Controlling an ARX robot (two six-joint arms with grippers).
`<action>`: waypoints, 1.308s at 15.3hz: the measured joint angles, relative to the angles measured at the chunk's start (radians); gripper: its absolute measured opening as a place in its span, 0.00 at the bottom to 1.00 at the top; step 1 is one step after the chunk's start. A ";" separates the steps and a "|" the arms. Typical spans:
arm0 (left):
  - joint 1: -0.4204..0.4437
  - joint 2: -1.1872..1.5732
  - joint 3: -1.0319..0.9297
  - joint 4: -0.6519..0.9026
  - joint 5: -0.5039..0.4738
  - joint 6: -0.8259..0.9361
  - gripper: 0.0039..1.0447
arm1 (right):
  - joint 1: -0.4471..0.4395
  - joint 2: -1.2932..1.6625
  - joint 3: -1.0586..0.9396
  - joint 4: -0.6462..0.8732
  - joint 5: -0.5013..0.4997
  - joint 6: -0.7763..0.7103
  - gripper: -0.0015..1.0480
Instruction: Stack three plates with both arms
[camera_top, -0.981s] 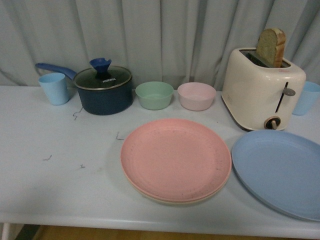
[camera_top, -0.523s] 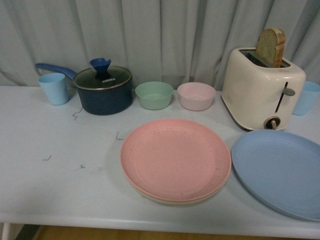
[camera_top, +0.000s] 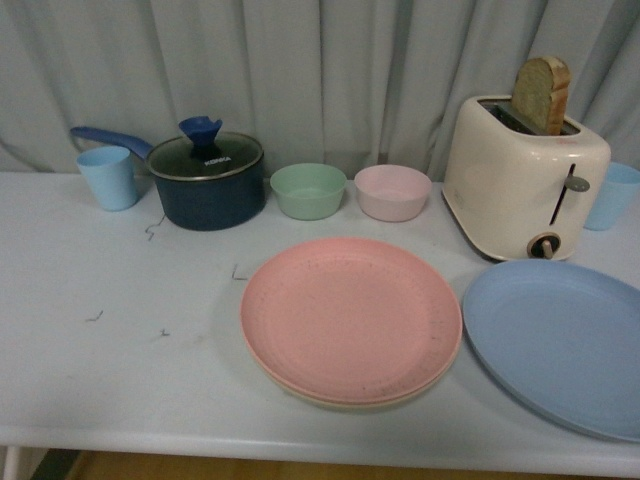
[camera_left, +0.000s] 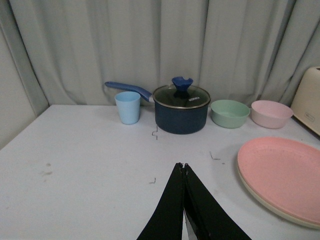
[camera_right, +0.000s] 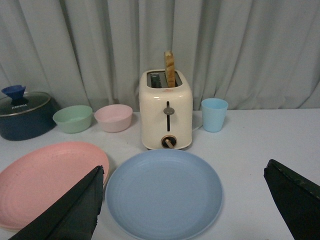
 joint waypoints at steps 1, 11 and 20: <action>0.000 -0.001 0.000 0.002 0.001 -0.001 0.06 | 0.000 0.000 0.000 0.000 0.000 0.000 0.94; 0.000 -0.001 0.000 0.004 0.000 -0.001 0.96 | -0.263 0.952 0.400 -0.018 -0.214 0.002 0.94; 0.000 -0.001 0.000 0.004 0.001 -0.001 0.94 | -0.223 1.960 1.061 -0.126 -0.039 -0.091 0.94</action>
